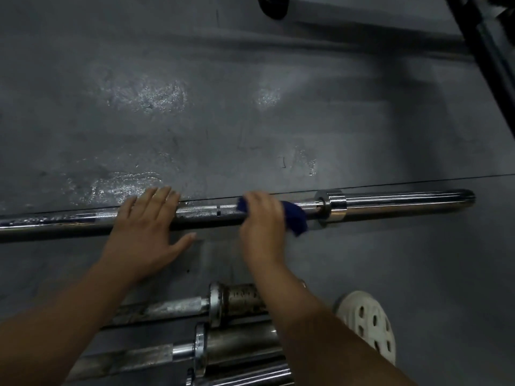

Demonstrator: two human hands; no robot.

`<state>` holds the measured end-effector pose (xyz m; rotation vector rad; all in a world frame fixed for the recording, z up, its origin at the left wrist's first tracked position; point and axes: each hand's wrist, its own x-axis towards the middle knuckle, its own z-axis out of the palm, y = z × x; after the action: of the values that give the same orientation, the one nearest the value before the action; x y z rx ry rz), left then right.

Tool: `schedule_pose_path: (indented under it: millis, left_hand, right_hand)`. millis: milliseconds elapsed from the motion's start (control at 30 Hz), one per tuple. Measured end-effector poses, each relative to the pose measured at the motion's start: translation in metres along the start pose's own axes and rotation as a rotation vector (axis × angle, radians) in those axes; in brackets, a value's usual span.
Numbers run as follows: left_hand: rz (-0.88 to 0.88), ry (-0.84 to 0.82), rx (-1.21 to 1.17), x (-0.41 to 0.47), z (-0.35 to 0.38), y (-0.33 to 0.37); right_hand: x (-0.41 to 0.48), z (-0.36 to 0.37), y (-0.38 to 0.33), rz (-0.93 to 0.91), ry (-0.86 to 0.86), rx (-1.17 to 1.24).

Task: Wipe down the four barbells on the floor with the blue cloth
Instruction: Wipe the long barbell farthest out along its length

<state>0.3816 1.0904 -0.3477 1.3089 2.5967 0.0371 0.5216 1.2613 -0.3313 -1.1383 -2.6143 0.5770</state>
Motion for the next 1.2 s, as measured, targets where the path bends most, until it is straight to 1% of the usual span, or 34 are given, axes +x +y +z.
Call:
schedule_pose_path:
  millis: [33, 67, 100, 133, 167, 233, 267, 300, 333, 400, 433, 467, 500, 533, 600, 667, 700, 733, 767, 833, 867, 900, 933, 967, 1033, 1067, 1100, 1133, 1167, 1200]
  left_hand:
    - [-0.009, -0.003, -0.004, 0.005, -0.003, -0.002]
    - [-0.018, -0.012, -0.008, 0.010, -0.006, -0.004]
    - [-0.024, -0.021, -0.013, 0.013, -0.009, -0.006]
    - [-0.029, -0.016, -0.021, 0.014, -0.011, -0.007]
    - [-0.027, 0.001, -0.024, 0.012, -0.011, -0.007]
    - [-0.010, 0.015, 0.010, 0.005, -0.005, -0.001]
    - [-0.016, 0.014, 0.024, 0.002, -0.002, 0.002]
    - [-0.032, 0.023, 0.025, 0.003, 0.001, 0.004]
    - [-0.047, 0.030, 0.021, 0.005, 0.003, 0.005]
    - [-0.054, 0.027, 0.021, 0.014, 0.002, 0.005]
    - [-0.054, 0.022, 0.019, 0.020, 0.000, 0.003]
    - [-0.054, 0.018, 0.011, 0.026, -0.002, 0.001]
    - [-0.054, 0.016, -0.002, 0.031, -0.005, -0.002]
    - [-0.054, 0.015, -0.013, 0.034, -0.008, -0.005]
    - [-0.048, 0.024, -0.015, 0.035, -0.010, -0.009]
    - [-0.038, 0.053, 0.026, 0.029, -0.007, -0.008]
    - [-0.046, 0.060, 0.036, 0.027, -0.004, -0.007]
    - [-0.062, 0.061, 0.034, 0.028, -0.002, -0.006]
    - [-0.077, 0.057, 0.029, 0.030, -0.002, -0.005]
    - [-0.078, 0.054, 0.022, 0.038, -0.003, -0.006]
    - [-0.071, 0.053, 0.021, 0.042, -0.005, -0.008]
    - [-0.064, 0.047, 0.022, 0.046, -0.007, -0.011]
    - [-0.063, 0.033, 0.023, 0.051, -0.009, -0.013]
    - [-0.066, 0.019, 0.018, 0.056, -0.011, -0.016]
    - [-0.073, -0.003, 0.000, 0.068, -0.015, -0.019]
    - [-0.082, -0.014, 0.000, 0.074, -0.017, -0.021]
    - [-0.095, -0.017, 0.003, 0.079, -0.019, -0.022]
    - [-0.109, -0.017, 0.002, 0.084, -0.021, -0.022]
    - [-0.124, -0.024, -0.002, 0.089, -0.023, -0.022]
    - [-0.136, -0.037, -0.006, 0.094, -0.025, -0.022]
  right_hand:
    - [0.004, 0.001, -0.010, -0.148, -0.096, 0.009]
    - [0.011, -0.005, -0.011, -0.254, -0.178, 0.017]
    - [0.020, -0.011, -0.001, -0.295, -0.206, 0.032]
    - [0.028, -0.016, 0.016, -0.267, -0.173, 0.039]
    - [0.034, -0.020, 0.037, -0.168, -0.083, 0.030]
    - [0.033, -0.024, 0.072, 0.124, 0.122, 0.006]
    - [0.029, -0.020, 0.072, 0.211, 0.160, 0.002]
    - [0.026, -0.015, 0.061, 0.231, 0.162, 0.017]
    - [0.024, -0.009, 0.043, 0.175, 0.127, 0.037]
    - [0.023, -0.002, 0.014, -0.094, -0.020, 0.066]
    - [0.028, -0.003, 0.010, -0.200, -0.105, 0.070]
    - [0.037, -0.009, 0.014, -0.257, -0.159, 0.062]
    - [0.046, -0.016, 0.028, -0.266, -0.165, 0.050]
    - [0.053, -0.023, 0.046, -0.223, -0.124, 0.032]
    - [0.061, -0.032, 0.082, -0.051, 0.033, 0.003]
    - [0.060, -0.025, 0.083, 0.089, 0.143, -0.005]
    - [0.059, -0.016, 0.069, 0.118, 0.171, 0.029]
    - [0.058, -0.007, 0.049, 0.103, 0.167, 0.071]
    - [0.055, 0.000, 0.028, 0.023, 0.126, 0.094]
    - [0.049, 0.008, 0.002, -0.203, -0.027, 0.120]
    - [0.051, 0.003, -0.001, -0.277, -0.107, 0.135]
    - [0.059, -0.003, 0.005, -0.319, -0.141, 0.133]
    - [0.067, -0.010, 0.019, -0.320, -0.123, 0.106]
    - [0.074, -0.017, 0.036, -0.270, -0.072, 0.066]
    - [0.087, -0.025, 0.071, -0.024, 0.093, 0.033]
    - [0.089, -0.022, 0.076, 0.098, 0.155, 0.017]
    - [0.088, -0.012, 0.068, 0.166, 0.194, 0.005]
    - [0.086, 0.000, 0.048, 0.181, 0.193, 0.008]
    - [0.085, 0.010, 0.022, 0.121, 0.141, 0.028]
    - [0.084, 0.017, 0.000, -0.015, 0.045, 0.050]
